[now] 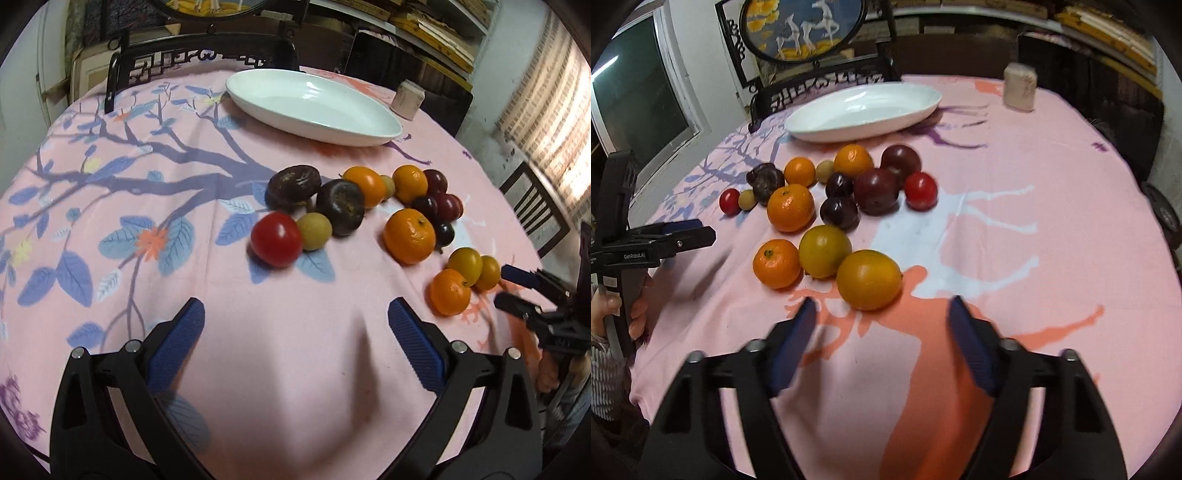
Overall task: Organize fruits
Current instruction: 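Grasp the red cherry tomato with the left gripper while the right gripper grasps the yellow tomato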
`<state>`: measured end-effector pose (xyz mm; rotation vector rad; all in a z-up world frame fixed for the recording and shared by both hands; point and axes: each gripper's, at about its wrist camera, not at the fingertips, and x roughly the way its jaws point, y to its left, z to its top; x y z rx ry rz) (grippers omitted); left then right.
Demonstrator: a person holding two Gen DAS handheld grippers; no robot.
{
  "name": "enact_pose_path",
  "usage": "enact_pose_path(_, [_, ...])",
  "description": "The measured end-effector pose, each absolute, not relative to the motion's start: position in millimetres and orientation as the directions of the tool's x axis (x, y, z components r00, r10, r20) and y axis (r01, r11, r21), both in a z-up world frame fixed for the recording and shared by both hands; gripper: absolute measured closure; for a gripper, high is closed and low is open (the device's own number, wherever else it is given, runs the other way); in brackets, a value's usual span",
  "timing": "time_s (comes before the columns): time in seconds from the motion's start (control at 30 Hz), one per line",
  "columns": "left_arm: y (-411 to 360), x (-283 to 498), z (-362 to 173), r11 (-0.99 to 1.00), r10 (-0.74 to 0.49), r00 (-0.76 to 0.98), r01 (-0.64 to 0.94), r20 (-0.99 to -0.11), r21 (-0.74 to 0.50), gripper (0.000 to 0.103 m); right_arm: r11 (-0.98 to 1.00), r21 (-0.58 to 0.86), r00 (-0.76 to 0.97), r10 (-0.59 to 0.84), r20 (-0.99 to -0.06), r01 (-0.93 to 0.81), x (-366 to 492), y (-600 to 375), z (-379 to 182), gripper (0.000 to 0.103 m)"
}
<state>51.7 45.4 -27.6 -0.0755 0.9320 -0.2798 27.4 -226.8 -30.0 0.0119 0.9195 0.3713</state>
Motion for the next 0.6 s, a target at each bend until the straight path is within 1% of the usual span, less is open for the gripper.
enact_pose_path(0.03, [42.6,51.2,-26.5,0.966,-0.246,0.577,0.213,-0.779,-0.148,0.004,0.932,0.177,0.532,0.328,-0.780,-0.316,32.4,-224.7,-33.4,0.044])
enact_pose_path(0.07, [39.5,50.4,-25.0,0.966,-0.237,0.583,0.225,-0.777,-0.125,0.009,0.931,0.179,0.530,0.331,-0.781,-0.318,33.6,-223.2,-34.8,0.045])
enact_pose_path(0.13, [32.4,50.8,-25.6,0.960,-0.234,0.578,0.267,-0.782,-0.089,0.018,0.930,0.177,0.535,0.332,-0.777,-0.321,34.5,-220.0,-35.7,0.046])
enact_pose_path(0.27, [24.7,58.3,-30.3,0.948,-0.234,0.562,0.313,-0.793,-0.057,0.026,0.924,0.188,0.528,0.347,-0.775,-0.332,39.3,-217.9,-34.5,0.046])
enact_pose_path(0.3, [24.1,59.9,-29.9,0.947,-0.236,0.563,0.318,-0.792,-0.055,0.028,0.924,0.189,0.525,0.348,-0.777,-0.332,41.1,-217.3,-35.0,0.048])
enact_pose_path(0.37, [24.8,67.7,-27.3,0.944,-0.246,0.561,0.325,-0.790,-0.063,0.038,0.924,0.188,0.522,0.346,-0.780,-0.332,44.0,-216.5,-35.7,0.054])
enact_pose_path(0.4, [25.5,70.5,-26.7,0.943,-0.250,0.559,0.327,-0.790,-0.067,0.039,0.924,0.185,0.523,0.344,-0.780,-0.334,45.0,-216.2,-35.5,0.057])
enact_pose_path(0.43, [26.5,75.1,-26.1,0.944,-0.244,0.561,0.324,-0.791,-0.062,0.039,0.925,0.179,0.523,0.340,-0.781,-0.334,46.3,-215.7,-36.2,0.058])
enact_pose_path(0.5, [28.8,81.7,-26.2,0.945,-0.237,0.567,0.321,-0.789,-0.053,0.044,0.926,0.178,0.525,0.339,-0.781,-0.333,47.0,-216.4,-36.2,0.061])
enact_pose_path(0.57, [33.5,86.5,-26.3,0.946,-0.241,0.570,0.319,-0.785,-0.059,0.054,0.924,0.190,0.522,0.348,-0.779,-0.332,45.8,-219.0,-36.2,0.062])
enact_pose_path(0.6, [35.2,87.0,-26.3,0.946,-0.243,0.572,0.318,-0.783,-0.061,0.056,0.923,0.195,0.521,0.351,-0.778,-0.331,45.7,-220.1,-36.2,0.062])
